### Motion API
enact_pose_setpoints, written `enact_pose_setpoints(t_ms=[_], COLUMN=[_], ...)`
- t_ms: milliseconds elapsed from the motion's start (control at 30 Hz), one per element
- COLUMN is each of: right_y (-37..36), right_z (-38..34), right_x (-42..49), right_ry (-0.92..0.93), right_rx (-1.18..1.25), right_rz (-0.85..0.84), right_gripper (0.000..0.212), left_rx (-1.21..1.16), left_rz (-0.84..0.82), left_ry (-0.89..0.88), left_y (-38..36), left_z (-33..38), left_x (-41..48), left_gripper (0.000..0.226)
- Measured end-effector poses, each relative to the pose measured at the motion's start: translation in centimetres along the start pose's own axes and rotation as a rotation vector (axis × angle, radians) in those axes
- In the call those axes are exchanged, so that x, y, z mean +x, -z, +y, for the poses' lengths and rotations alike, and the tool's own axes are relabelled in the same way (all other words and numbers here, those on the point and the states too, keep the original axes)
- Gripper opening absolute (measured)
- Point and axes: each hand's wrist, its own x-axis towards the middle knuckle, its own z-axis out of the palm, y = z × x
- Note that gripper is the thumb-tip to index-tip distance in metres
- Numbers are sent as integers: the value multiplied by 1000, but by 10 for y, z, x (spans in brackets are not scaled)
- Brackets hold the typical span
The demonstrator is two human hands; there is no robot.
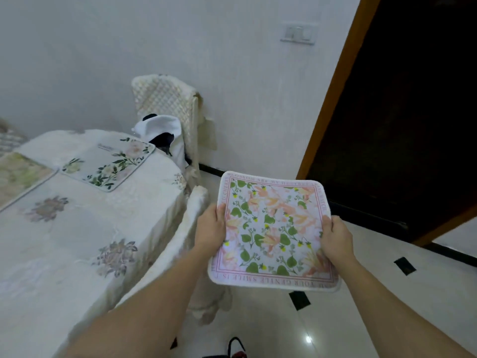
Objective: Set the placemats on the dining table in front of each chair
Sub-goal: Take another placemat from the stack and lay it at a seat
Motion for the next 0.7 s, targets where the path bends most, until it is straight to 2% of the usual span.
enact_pose_setpoints(t_ms=[267,400,700], right_y=[-95,-160,-313], right_z=[-116,-178,-311], right_x=[78,98,97], right_ry=[219,334,590], right_rx=[-18,-23,1], right_rz=[-199,-349,-731], right_gripper=[32,33,31], left_rx=[-64,-89,-94], left_rz=[248,384,727], left_ry=[109,248,554], left_y=[75,118,206], left_z=[-46,-84,-148], left_x=[67,83,85], left_gripper=[37,44,42])
